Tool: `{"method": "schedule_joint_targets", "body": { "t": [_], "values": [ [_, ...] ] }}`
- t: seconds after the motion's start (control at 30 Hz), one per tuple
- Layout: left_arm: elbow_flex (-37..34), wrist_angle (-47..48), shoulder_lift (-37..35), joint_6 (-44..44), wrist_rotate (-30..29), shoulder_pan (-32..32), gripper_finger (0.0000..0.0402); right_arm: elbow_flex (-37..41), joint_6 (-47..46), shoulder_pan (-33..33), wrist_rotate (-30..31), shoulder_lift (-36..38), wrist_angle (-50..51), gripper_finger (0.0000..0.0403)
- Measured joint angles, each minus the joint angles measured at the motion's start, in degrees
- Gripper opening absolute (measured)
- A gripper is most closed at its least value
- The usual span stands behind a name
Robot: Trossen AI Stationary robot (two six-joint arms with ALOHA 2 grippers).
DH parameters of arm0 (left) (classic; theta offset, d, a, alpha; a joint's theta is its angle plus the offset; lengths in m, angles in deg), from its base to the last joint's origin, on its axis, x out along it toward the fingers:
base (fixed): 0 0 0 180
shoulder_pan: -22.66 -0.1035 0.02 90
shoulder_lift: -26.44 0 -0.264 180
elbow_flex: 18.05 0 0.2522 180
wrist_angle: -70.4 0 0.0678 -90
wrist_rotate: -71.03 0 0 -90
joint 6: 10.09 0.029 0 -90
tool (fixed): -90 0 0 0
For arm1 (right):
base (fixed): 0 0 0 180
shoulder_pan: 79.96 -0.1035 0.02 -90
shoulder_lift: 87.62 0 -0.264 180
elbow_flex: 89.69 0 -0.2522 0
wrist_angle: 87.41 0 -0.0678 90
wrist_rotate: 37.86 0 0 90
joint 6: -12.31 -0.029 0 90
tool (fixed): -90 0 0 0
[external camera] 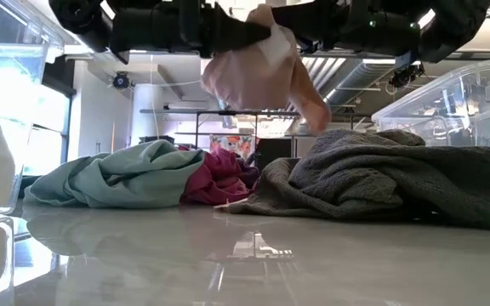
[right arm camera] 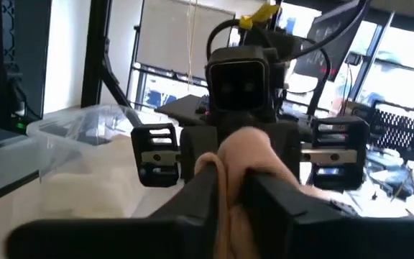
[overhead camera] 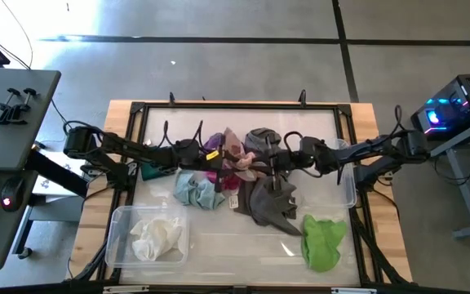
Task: Sort microfiber towel by color & place in baskets
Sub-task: Put the light orange microfiber towel into the bottom transparent bin
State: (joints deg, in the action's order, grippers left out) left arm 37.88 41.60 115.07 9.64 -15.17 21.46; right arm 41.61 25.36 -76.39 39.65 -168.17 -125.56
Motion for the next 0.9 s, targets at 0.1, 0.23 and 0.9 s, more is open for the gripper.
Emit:
{"method": "schedule_joint_targets", "body": {
  "t": [0.1,0.23,0.9],
  "values": [
    [0.0,8.7,-3.6,3.2,-3.3,1.4,0.0035,0.1,0.6,0.0,-0.1,5.1,7.0,0.0115],
    [0.4,21.1,-11.3,7.7,-11.6,5.0,0.0015,0.0,0.5,-0.1,1.7,10.7,16.5,0.0133],
    [40.2,71.6,-20.0,-29.7,-17.1,36.1,0.0021,0.1,0.9,-2.0,3.0,11.2,13.8,0.0135]
  ]
}}
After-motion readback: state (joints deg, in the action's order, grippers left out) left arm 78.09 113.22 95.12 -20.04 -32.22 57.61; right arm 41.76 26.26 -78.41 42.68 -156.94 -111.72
